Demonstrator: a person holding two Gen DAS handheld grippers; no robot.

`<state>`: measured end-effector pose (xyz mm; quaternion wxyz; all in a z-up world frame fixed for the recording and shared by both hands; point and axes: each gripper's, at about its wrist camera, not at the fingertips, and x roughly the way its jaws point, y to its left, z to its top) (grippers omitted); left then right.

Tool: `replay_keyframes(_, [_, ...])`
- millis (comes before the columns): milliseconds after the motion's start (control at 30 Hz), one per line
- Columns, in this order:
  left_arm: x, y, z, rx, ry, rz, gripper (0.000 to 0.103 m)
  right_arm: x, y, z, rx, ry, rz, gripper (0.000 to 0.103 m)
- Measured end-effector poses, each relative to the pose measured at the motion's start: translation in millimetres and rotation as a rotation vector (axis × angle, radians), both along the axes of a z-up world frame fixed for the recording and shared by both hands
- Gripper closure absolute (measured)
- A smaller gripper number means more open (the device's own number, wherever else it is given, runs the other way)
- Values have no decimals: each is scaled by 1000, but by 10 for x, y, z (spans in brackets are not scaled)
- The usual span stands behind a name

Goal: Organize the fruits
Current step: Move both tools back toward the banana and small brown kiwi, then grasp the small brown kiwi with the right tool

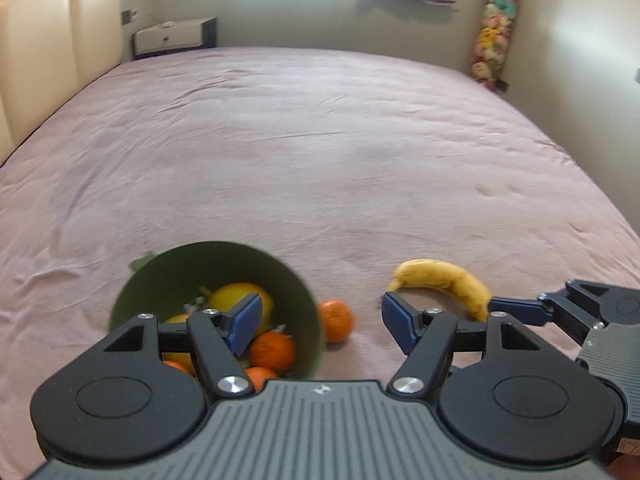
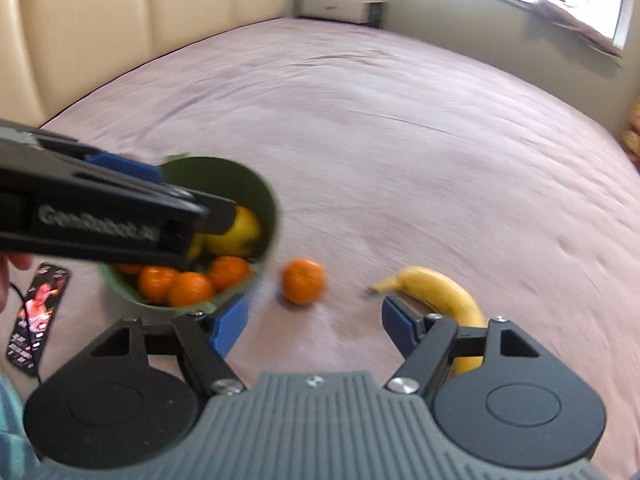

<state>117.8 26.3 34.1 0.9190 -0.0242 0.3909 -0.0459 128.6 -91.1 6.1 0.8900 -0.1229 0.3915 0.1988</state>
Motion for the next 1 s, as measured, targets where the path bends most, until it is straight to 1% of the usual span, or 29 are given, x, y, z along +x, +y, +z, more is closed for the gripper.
replay_keyframes(100, [-20,-134,-54,-14,-14,-24,21,-84,-227,-76,-23,-23,-92,32])
replay_keyframes(200, [-40,-282,-127,-5,-14,-49,20,-158,-455,-184,-38,-9,-173,32])
replay_keyframes(433, [-154,-614,-353,25,7,-137,20,-214,-839,-403,-30,11,-306,32])
replay_keyframes(567, [-250,-767,-500,75,-3,-176,20,-239,-905,-506,-44,14,-325,32])
replay_keyframes(633, [-298,-821,-561,102,-13,-197,24,-284,-944,-543,-44,19,-323,34])
replay_keyframes(767, [-337,-908,-634,124,-28,-237,25,-268,-948,-649,-42,44,-317,45])
replay_keyframes(833, [-323,-915,-670,135,-29,-225,26,-243,-948,-682,-37,49,-315,46])
replay_keyframes(933, [-274,-893,-729,131,-22,-183,29,-195,-952,-709,-20,56,-311,55])
replay_keyframes(1000, [-237,-867,-773,122,-16,-151,31,-155,-958,-748,-12,61,-313,56])
